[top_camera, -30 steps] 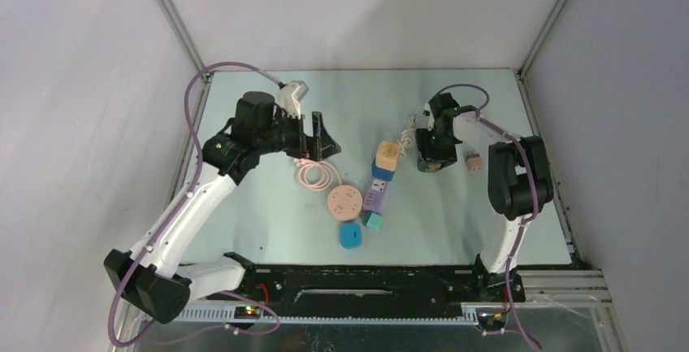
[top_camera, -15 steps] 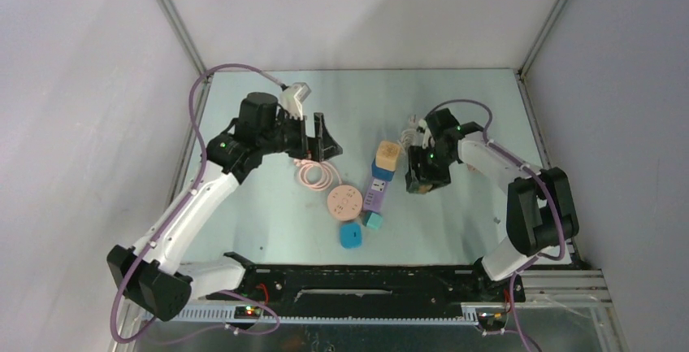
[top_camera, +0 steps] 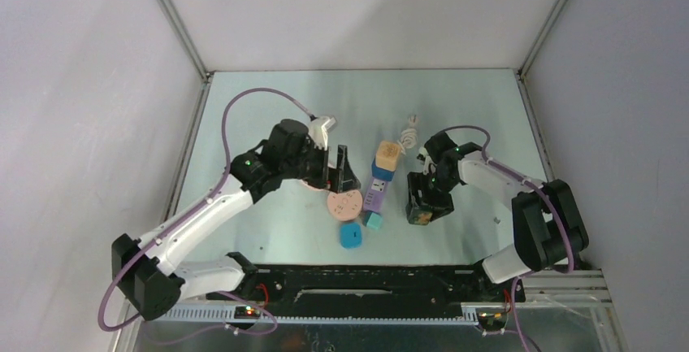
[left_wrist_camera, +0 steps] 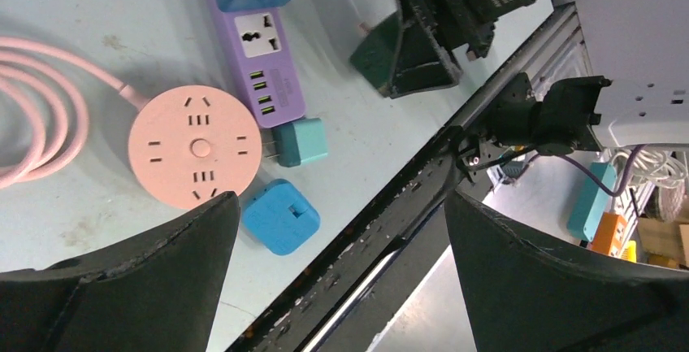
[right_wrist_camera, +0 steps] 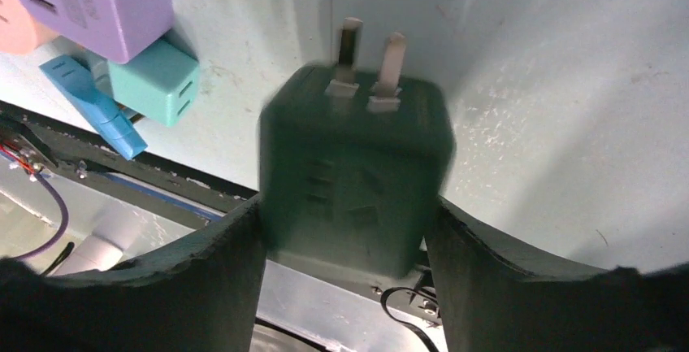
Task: Insert the plug
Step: Pick up the plug from the center of the board.
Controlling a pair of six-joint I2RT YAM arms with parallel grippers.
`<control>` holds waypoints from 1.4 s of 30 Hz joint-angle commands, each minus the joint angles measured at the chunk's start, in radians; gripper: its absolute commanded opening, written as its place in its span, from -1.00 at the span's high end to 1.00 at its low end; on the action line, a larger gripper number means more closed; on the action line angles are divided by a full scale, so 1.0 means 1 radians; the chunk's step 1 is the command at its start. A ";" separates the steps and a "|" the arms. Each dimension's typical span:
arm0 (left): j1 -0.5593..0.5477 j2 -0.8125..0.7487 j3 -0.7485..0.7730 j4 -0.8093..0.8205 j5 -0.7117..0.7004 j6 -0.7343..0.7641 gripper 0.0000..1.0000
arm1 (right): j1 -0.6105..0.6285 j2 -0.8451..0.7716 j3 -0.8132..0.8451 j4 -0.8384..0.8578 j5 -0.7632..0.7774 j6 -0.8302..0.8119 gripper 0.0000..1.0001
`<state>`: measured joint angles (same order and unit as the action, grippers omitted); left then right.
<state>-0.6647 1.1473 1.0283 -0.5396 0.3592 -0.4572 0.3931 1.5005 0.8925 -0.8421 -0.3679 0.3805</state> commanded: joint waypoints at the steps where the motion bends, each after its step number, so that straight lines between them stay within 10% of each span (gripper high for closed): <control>1: -0.047 0.006 0.000 0.076 -0.039 -0.055 -0.99 | 0.003 0.018 -0.009 0.052 0.003 0.002 -0.47; 17: -0.121 0.018 -0.062 0.130 -0.100 -0.103 -0.99 | 0.017 -0.015 -0.051 0.162 -0.351 0.087 -0.74; 25: -0.198 0.092 -0.084 0.163 -0.153 -0.116 -0.99 | -0.091 -0.178 -0.050 0.064 -0.230 0.064 -0.73; 42: -0.481 0.726 0.562 -0.146 -0.413 0.077 -0.96 | -0.464 -0.656 -0.059 -0.080 0.117 0.076 -0.99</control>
<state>-1.1118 1.7905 1.4487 -0.5537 0.0662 -0.4263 -0.0204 0.9340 0.8345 -0.8852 -0.3481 0.4412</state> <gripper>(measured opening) 0.973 0.993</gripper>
